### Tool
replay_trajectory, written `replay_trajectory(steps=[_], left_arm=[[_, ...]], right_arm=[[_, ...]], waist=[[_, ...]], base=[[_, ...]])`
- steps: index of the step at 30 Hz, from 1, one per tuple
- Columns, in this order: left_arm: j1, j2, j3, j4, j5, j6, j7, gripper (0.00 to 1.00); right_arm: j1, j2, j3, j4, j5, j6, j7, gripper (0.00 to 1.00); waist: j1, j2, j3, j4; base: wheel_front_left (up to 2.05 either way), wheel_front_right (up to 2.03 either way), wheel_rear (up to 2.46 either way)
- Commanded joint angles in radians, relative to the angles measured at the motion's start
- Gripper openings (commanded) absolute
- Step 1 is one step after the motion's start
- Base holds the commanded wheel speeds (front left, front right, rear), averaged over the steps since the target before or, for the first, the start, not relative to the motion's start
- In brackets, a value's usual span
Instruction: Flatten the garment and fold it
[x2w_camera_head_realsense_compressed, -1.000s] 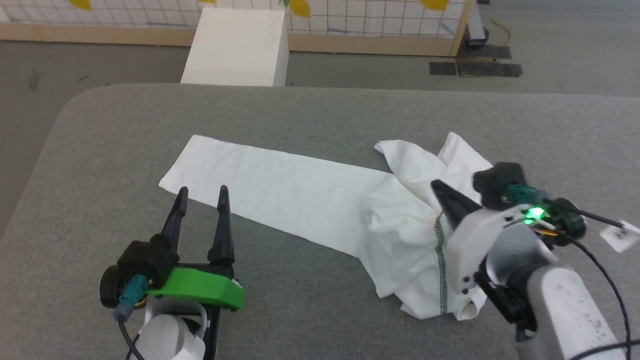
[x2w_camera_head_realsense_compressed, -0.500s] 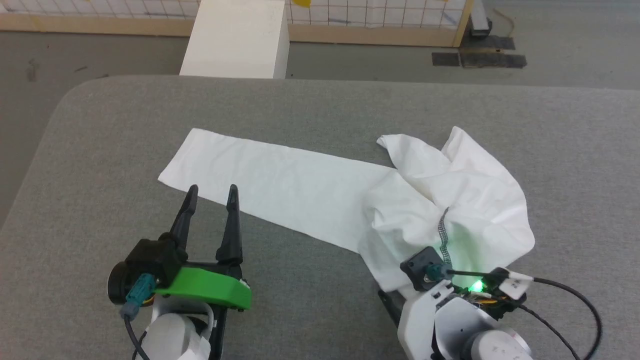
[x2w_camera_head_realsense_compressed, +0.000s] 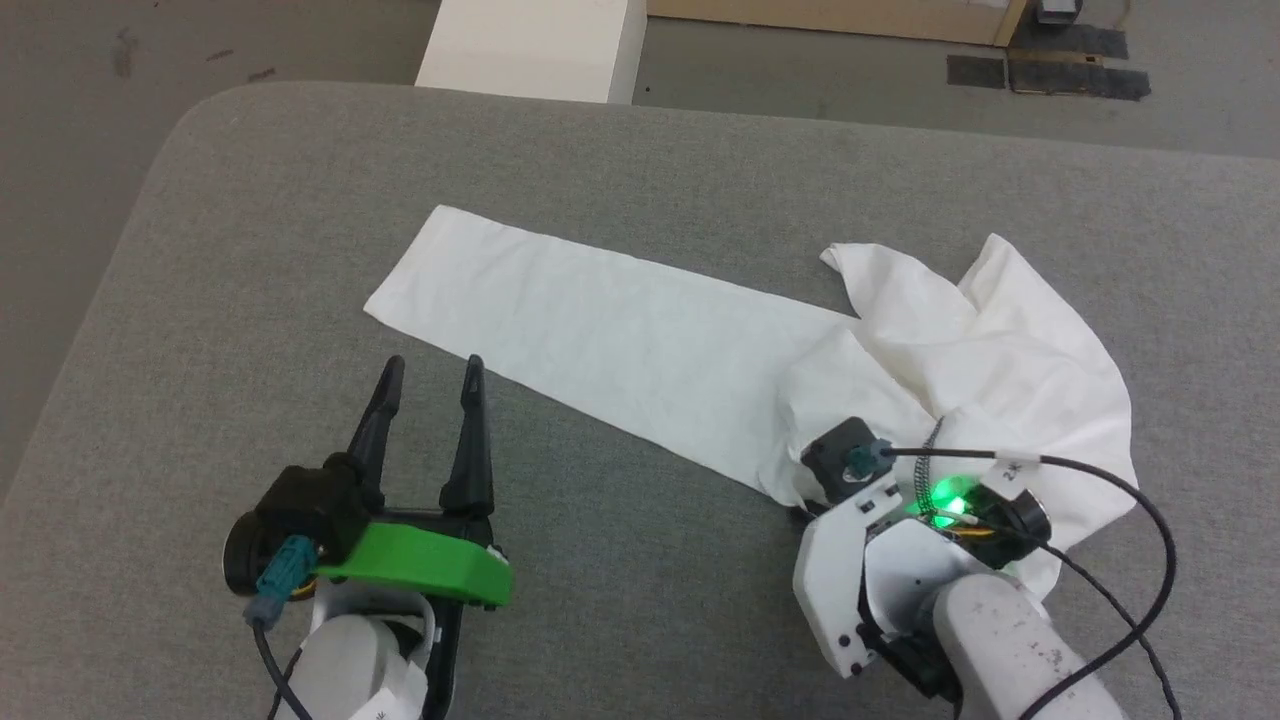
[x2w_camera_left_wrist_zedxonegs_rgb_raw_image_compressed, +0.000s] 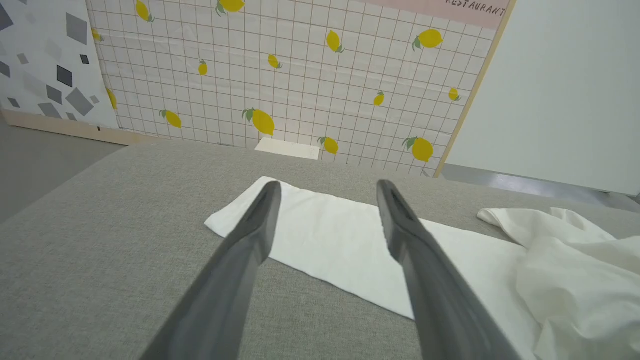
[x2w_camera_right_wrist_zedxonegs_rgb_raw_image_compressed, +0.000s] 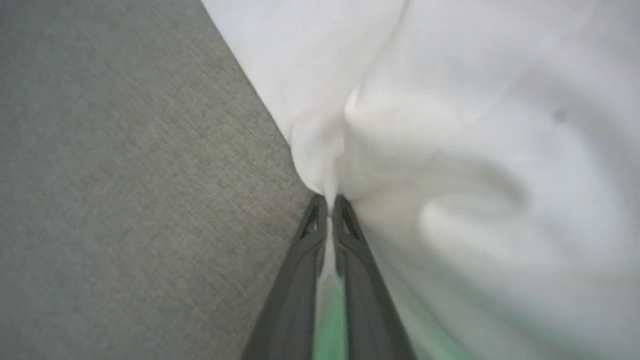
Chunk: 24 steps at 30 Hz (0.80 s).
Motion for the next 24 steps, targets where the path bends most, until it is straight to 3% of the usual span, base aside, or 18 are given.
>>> replay_trajectory(steps=[1,4,8,13,17,22,23,24], left_arm=[[-0.007,-0.003,0.004,-0.001,-0.006,0.007,-0.005,1.0],[-0.002,-0.003,0.009,0.003,0.005,0.003,-0.005,1.0],[0.008,-0.003,0.018,0.003,0.023,-0.006,-0.005,1.0],[0.024,-0.003,0.023,0.002,0.035,-0.016,-0.005,1.0],[0.026,-0.003,0.017,0.004,0.037,-0.021,-0.005,1.0],[0.026,-0.003,0.015,0.004,0.039,-0.024,-0.005,1.0],[0.026,-0.003,0.013,0.005,0.04,-0.025,-0.005,1.0],[0.025,-0.003,0.012,0.006,0.04,-0.026,-0.005,1.0]], right_arm=[[0.028,0.0,-0.002,0.003,0.037,-0.001,-0.015,0.0],[0.032,0.009,-0.039,-0.101,0.126,-0.001,-0.063,0.0],[0.051,0.017,-0.169,-0.312,0.227,-0.001,-0.117,0.0],[0.112,0.025,-0.512,-0.49,0.211,-0.001,-0.161,0.0],[0.201,0.029,-0.715,-0.478,0.195,-0.001,-0.128,0.0],[0.304,0.029,-0.854,-0.317,0.178,-0.001,-0.089,0.0],[0.315,0.03,-0.866,-0.286,0.178,-0.001,-0.092,0.56],[0.319,0.03,-0.877,-0.268,0.185,-0.001,-0.102,1.0]], waist=[[0.0,0.0,-0.016,-0.009],[0.0,0.0,-0.041,-0.026],[0.0,0.0,-0.078,-0.057],[0.0,0.0,-0.108,-0.098],[0.0,0.0,-0.113,-0.115],[0.0,0.0,-0.108,-0.128],[0.0,0.0,-0.107,-0.128],[0.0,0.0,-0.106,-0.128]], base=[[0.0,0.0,0.0],[0.0,0.0,0.0],[0.0,0.0,0.0],[0.0,0.0,0.0],[0.0,0.0,0.0],[0.0,0.0,0.0],[0.0,0.0,0.0],[0.0,0.0,0.0]])
